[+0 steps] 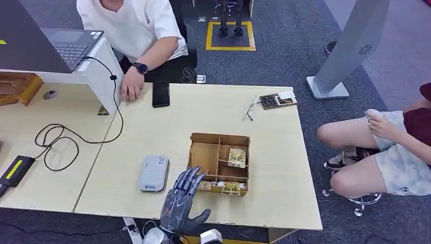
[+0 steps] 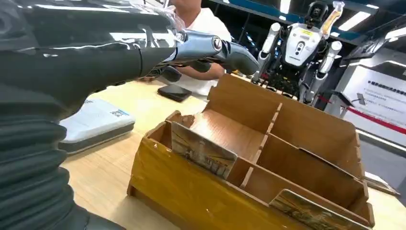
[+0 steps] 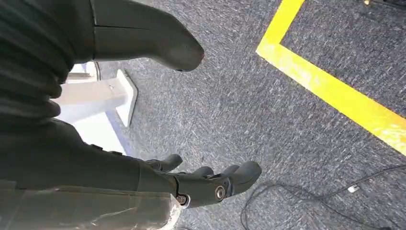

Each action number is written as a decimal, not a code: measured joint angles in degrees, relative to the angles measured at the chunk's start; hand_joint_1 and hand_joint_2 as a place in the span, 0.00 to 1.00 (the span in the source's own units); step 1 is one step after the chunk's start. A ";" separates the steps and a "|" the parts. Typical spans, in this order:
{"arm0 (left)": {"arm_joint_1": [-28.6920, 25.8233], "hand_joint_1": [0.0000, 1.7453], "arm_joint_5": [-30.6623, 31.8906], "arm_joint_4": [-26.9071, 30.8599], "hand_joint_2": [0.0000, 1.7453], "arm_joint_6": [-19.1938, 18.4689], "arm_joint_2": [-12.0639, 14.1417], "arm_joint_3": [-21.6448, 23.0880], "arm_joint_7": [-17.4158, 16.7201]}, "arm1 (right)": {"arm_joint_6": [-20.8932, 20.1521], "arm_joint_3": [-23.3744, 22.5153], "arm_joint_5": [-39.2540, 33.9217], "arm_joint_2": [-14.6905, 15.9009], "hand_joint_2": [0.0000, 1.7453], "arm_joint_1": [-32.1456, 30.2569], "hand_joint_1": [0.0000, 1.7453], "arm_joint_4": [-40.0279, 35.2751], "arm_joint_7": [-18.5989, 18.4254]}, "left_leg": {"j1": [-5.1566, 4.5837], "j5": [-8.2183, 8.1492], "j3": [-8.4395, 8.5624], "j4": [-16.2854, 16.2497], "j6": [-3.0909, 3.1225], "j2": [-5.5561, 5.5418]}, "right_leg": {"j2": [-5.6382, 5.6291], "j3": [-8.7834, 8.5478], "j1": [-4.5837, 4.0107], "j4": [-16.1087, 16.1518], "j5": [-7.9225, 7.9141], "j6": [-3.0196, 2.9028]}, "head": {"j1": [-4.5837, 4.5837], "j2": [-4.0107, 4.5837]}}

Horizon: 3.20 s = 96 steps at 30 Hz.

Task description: Pass the card to the sensor for recognition and then transmit it.

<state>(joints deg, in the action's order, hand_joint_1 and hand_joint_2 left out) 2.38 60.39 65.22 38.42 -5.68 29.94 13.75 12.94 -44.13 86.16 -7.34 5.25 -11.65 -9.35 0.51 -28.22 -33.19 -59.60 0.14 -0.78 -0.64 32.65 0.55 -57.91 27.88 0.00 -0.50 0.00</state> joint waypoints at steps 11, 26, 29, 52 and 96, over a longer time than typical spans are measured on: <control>3.74 0.00 3.47 -3.98 1.00 0.00 -1.66 -0.02 -3.65 | -1.46 1.12 0.94 0.02 1.00 0.71 0.00 0.00 -0.66 | 0.00 0.01 0.01 -0.01 0.00 0.00 | 0.00 0.00 0.00 0.00 -0.01 0.00 | 0.02 0.00; 6.15 0.00 4.74 -6.75 1.00 0.02 -3.26 -2.10 -6.53 | -1.75 1.92 0.87 0.04 1.00 0.94 0.00 -0.07 -1.22 | 0.00 0.01 0.00 -0.01 0.00 0.00 | 0.00 0.00 0.00 0.00 -0.01 0.00 | 0.02 0.00; 6.15 0.00 5.05 -6.75 1.00 0.02 -3.32 -2.54 -6.53 | -1.75 2.08 0.85 0.04 1.00 0.94 0.00 -0.07 -1.38 | 0.00 0.01 0.01 -0.01 0.00 0.00 | 0.00 0.00 0.00 0.00 -0.01 0.00 | 0.02 0.00; 7.59 1.00 11.35 -8.28 1.00 0.02 -2.95 -2.12 -10.75 | -1.97 2.64 0.33 0.07 1.00 1.09 0.00 -0.07 -1.29 | 0.00 0.01 0.01 -0.01 0.00 0.00 | 0.00 0.00 0.00 0.00 -0.01 0.00 | 0.02 0.00; 2.82 1.00 -6.13 13.12 1.00 0.09 -8.46 -18.10 16.78 | -0.65 2.82 -1.40 0.46 1.00 0.43 0.00 -0.07 -0.59 | 0.02 0.04 0.03 0.00 -0.04 0.00 | -0.01 0.00 0.00 -0.03 -0.03 -0.03 | 0.02 0.00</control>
<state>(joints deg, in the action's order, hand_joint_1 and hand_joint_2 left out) 5.20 54.26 78.34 38.51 -14.14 11.84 30.53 12.28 -41.31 84.76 -6.88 5.68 -11.72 -9.95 0.52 -28.18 -33.16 -59.60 0.10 -0.78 -0.65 32.65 0.55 -57.94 27.85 -0.03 -0.48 0.00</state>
